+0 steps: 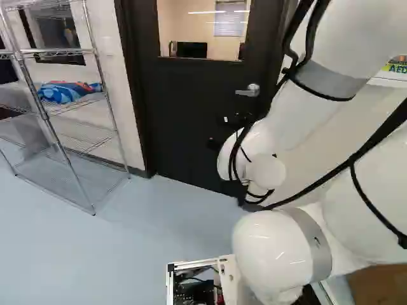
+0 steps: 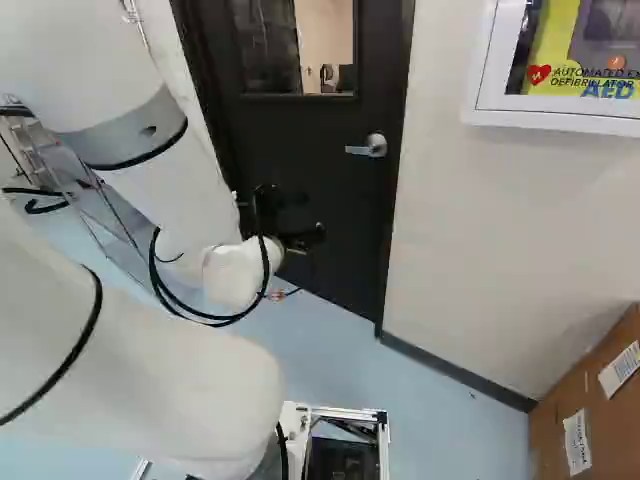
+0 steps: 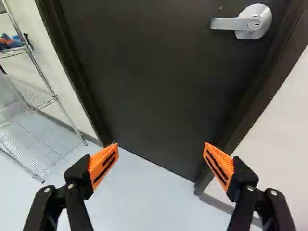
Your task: Open the door and move inside
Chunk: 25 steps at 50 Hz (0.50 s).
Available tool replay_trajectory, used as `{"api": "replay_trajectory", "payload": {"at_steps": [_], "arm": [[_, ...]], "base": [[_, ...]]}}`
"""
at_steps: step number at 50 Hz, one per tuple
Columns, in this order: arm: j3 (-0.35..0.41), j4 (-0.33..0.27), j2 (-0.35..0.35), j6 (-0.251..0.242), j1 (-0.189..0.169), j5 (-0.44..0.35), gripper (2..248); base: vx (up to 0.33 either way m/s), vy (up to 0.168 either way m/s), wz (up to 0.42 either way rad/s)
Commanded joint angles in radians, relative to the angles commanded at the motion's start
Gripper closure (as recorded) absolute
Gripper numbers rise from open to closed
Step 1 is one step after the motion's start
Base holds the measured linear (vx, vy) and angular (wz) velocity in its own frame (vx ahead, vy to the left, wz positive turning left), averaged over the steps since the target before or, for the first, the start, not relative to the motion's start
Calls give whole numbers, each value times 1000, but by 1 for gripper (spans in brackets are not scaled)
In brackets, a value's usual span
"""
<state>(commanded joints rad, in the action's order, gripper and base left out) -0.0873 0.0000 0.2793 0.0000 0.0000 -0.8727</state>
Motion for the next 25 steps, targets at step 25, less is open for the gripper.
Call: {"api": "replay_trajectory", "payload": {"at_steps": [25], "arm": [[0,0,0,0,0,0,3]], "base": [[0,0,0]]}}
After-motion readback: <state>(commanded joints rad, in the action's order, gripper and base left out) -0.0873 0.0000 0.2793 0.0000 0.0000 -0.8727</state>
